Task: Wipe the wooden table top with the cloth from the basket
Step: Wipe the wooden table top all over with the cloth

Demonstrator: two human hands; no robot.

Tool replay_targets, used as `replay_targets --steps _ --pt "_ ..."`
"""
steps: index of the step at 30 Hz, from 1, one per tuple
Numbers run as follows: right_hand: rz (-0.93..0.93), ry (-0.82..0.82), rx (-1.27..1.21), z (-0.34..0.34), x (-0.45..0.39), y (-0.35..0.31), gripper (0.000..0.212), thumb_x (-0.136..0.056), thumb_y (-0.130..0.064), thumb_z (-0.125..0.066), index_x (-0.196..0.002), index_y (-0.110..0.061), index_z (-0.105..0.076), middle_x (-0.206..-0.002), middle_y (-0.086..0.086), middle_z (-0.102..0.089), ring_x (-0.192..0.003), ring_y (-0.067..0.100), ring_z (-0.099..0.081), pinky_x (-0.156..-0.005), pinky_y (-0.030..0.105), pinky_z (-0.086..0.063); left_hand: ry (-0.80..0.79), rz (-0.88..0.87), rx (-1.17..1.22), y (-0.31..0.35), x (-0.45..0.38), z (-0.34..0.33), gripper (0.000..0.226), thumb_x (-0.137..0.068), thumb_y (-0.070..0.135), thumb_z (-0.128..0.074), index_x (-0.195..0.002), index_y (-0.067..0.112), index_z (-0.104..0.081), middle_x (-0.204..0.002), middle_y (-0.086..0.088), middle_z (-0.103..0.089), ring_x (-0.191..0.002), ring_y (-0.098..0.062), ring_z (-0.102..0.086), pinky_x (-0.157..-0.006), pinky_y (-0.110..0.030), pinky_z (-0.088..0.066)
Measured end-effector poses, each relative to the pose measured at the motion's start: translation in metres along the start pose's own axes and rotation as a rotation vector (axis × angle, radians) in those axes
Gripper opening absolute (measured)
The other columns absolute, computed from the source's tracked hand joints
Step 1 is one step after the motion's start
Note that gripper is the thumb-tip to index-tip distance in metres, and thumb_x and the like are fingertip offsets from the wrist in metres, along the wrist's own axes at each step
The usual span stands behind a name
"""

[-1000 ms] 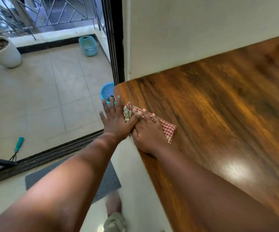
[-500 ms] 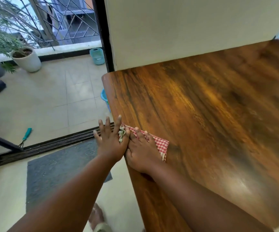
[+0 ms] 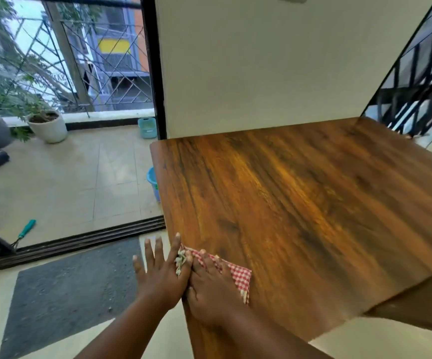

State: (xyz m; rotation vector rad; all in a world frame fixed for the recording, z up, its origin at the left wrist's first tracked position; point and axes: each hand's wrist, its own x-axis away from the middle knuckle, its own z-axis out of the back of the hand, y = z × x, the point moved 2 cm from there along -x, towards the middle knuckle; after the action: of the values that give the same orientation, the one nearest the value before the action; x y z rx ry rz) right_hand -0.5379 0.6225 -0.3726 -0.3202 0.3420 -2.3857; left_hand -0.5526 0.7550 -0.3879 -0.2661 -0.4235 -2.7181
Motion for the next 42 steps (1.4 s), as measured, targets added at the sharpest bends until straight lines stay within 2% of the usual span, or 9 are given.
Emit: replay_targets --steps 5,13,19,27,30,33,36,39,42 --pt "0.056 -0.051 -0.037 0.000 0.054 -0.002 0.057 -0.096 -0.044 -0.013 -0.151 -0.038 0.002 -0.158 -0.019 0.004 -0.142 0.008 0.020 -0.113 0.041 0.015 -0.041 0.071 -0.003 0.013 0.054 -0.014 0.065 -0.092 0.065 -0.004 -0.132 0.039 0.039 -0.160 -0.008 0.020 -0.141 -0.032 0.031 -0.111 -0.058 0.014" --pt "0.150 -0.132 -0.024 0.006 0.109 0.005 0.057 -0.098 -0.040 -0.021 -0.153 -0.033 -0.008 -0.160 -0.011 -0.003 -0.145 0.013 0.015 -0.114 0.042 0.012 -0.126 0.148 0.021 0.033 0.114 -0.025 0.067 -0.091 0.066 -0.002 -0.143 0.038 0.030 -0.160 -0.009 0.019 -0.143 -0.031 0.027 -0.112 -0.058 0.013" --pt "0.334 -0.210 0.129 0.008 0.133 0.035 0.083 -0.090 -0.064 -0.040 -0.152 -0.032 0.006 -0.158 -0.008 0.018 -0.140 0.017 0.028 -0.111 0.038 0.021 -0.135 0.209 0.079 0.049 0.146 -0.042 0.066 -0.090 0.068 -0.001 -0.132 0.039 0.040 -0.160 -0.006 0.021 -0.141 -0.026 0.031 -0.112 -0.056 0.014" --pt "0.363 -0.141 0.267 0.017 0.177 0.121 0.077 -0.093 -0.017 -0.047 -0.152 -0.032 -0.001 -0.160 -0.006 0.011 -0.142 0.028 0.025 -0.104 0.040 0.028 0.007 0.305 -0.017 0.139 0.177 -0.072 0.070 -0.091 0.068 -0.007 -0.140 0.036 0.032 -0.153 -0.010 0.035 -0.136 -0.028 0.040 -0.105 -0.055 0.025" --pt "0.386 -0.111 0.263 0.027 0.192 0.163 0.074 -0.092 -0.010 -0.044 -0.152 -0.031 -0.006 -0.160 -0.005 0.008 -0.143 0.031 0.021 -0.106 0.043 0.026 0.045 0.314 -0.064 0.186 0.180 -0.084 0.071 -0.092 0.066 -0.008 -0.142 0.031 0.031 -0.137 -0.008 0.050 -0.125 -0.026 0.050 -0.098 -0.053 0.033" --pt "0.431 -0.121 0.252 0.037 0.206 0.189 0.075 -0.090 -0.008 -0.050 -0.151 -0.031 -0.014 -0.160 -0.006 0.007 -0.144 0.030 0.018 -0.111 0.046 0.020 0.050 0.340 -0.137 0.220 0.189 -0.095 0.069 -0.089 0.066 0.005 -0.134 0.030 0.042 -0.133 -0.010 0.053 -0.122 -0.030 0.053 -0.095 -0.057 0.036" --pt "0.462 -0.138 0.251 0.043 0.223 0.208 0.081 -0.086 -0.005 -0.057 -0.150 -0.032 -0.017 -0.156 -0.010 0.014 -0.140 0.023 0.025 -0.109 0.043 0.021 0.033 0.345 -0.161 0.244 0.206 -0.103 0.073 -0.072 0.070 0.027 -0.131 0.030 0.046 -0.135 -0.011 0.052 -0.122 -0.031 0.054 -0.093 -0.059 0.038" --pt "0.446 -0.188 0.252 0.047 0.246 0.224 0.067 -0.093 -0.005 -0.047 -0.148 -0.034 -0.023 -0.160 -0.007 0.005 -0.145 0.029 0.014 -0.110 0.046 0.015 -0.039 0.286 -0.158 0.263 0.217 -0.111 0.067 -0.090 0.066 0.004 -0.144 0.035 0.030 -0.152 -0.011 0.035 -0.136 -0.034 0.038 -0.097 -0.055 0.034" --pt "0.333 -0.314 0.250 0.046 0.274 0.234 0.062 -0.098 -0.006 -0.040 -0.148 -0.038 -0.021 -0.161 -0.007 0.004 -0.145 0.034 0.004 -0.111 0.057 -0.003 -0.183 0.193 -0.199 0.284 0.225 -0.114 0.060 -0.098 0.056 -0.011 -0.153 0.035 0.003 -0.161 -0.014 0.004 -0.146 -0.038 0.011 -0.111 -0.054 0.016"
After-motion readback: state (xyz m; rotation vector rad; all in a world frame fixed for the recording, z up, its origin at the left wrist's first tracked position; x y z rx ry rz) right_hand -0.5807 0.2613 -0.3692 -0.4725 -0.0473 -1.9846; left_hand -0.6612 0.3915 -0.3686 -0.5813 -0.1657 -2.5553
